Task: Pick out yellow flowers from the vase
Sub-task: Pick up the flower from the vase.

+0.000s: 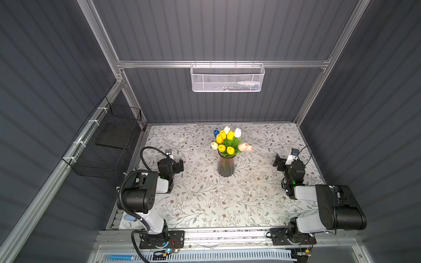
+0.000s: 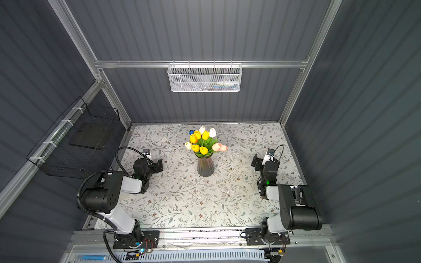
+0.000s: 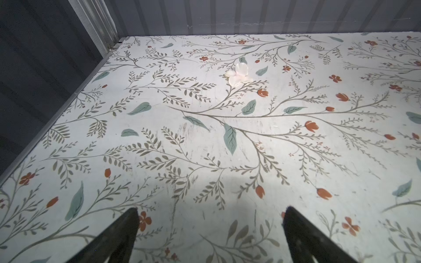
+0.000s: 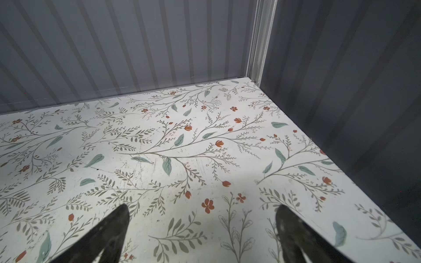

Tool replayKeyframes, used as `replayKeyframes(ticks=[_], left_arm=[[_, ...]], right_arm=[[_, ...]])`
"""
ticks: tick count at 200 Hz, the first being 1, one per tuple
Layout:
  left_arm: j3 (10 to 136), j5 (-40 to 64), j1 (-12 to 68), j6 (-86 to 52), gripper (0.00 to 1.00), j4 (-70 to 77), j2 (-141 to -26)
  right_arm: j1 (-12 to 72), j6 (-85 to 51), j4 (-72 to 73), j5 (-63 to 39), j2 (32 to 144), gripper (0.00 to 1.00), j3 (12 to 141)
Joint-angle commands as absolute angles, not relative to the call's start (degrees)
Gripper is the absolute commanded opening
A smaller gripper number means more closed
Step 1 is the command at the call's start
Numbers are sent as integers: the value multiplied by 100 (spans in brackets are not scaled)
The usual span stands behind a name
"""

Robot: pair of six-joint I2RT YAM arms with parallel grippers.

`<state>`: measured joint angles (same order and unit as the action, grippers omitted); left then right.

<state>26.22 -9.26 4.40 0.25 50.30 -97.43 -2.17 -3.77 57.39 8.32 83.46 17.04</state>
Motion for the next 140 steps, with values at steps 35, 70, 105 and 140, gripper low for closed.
replayKeyframes(ticks=[35,70,105,140], left_arm=[[2751,-992,396,132,100,5132,-9838],[2756,-993,396,132,100,5142,-9844],[2751,-991,396,132,100,5142,-9839],[2751,-992,398,127,100,5150,-9844]], right_arm=[[-237,-439,5801,761,8401,99,1790],[-235,-432,5810,759,8394,99,1784],[-244,-434,5810,759,8401,99,1784],[-237,-429,5809,760,8394,99,1784]])
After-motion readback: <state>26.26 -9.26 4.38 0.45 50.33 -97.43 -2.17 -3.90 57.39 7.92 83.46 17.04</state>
